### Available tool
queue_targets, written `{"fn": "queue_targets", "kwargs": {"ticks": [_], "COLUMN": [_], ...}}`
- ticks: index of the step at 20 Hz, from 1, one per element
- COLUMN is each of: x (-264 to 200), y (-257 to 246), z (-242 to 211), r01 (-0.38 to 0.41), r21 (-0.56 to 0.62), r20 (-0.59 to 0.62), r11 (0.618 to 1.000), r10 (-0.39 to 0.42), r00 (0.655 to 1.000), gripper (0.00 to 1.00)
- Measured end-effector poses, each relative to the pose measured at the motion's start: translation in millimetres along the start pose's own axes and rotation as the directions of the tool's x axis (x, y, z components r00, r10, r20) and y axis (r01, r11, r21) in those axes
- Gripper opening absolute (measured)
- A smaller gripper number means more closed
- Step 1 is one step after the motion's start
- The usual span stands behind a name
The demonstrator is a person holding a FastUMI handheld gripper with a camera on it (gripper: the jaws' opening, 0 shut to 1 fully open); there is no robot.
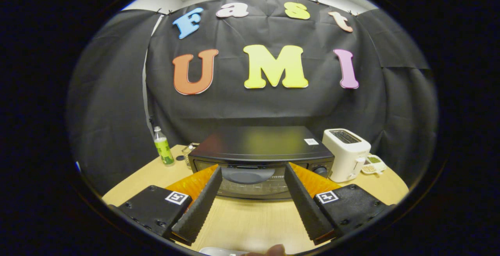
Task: Open the toaster oven, put the food inside, and close the toaster oven door.
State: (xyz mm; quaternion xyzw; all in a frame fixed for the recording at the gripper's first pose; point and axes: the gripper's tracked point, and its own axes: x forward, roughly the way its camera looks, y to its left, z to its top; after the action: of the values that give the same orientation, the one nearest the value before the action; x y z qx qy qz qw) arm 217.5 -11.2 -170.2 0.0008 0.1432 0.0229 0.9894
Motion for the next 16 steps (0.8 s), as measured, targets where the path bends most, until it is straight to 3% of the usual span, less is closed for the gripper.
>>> {"fn": "queue_targets", "kwargs": {"ticks": [8, 12, 16], "x": [-86.3, -137.3, -174.5], "y": [1.2, -14.9, -8.3], "z": [60.3, 77.7, 90.8], "r01": [-0.023, 0.064, 0.069], "r21": [0.033, 0.000, -0.023], "r20": [0.123, 0.123, 0.186], "r11": [0.999, 0.998, 0.997], "r10": [0.019, -0.064, -0.064], "r00": [0.992, 0.990, 0.981], "gripper": [1.00, 1.00, 1.00]}}
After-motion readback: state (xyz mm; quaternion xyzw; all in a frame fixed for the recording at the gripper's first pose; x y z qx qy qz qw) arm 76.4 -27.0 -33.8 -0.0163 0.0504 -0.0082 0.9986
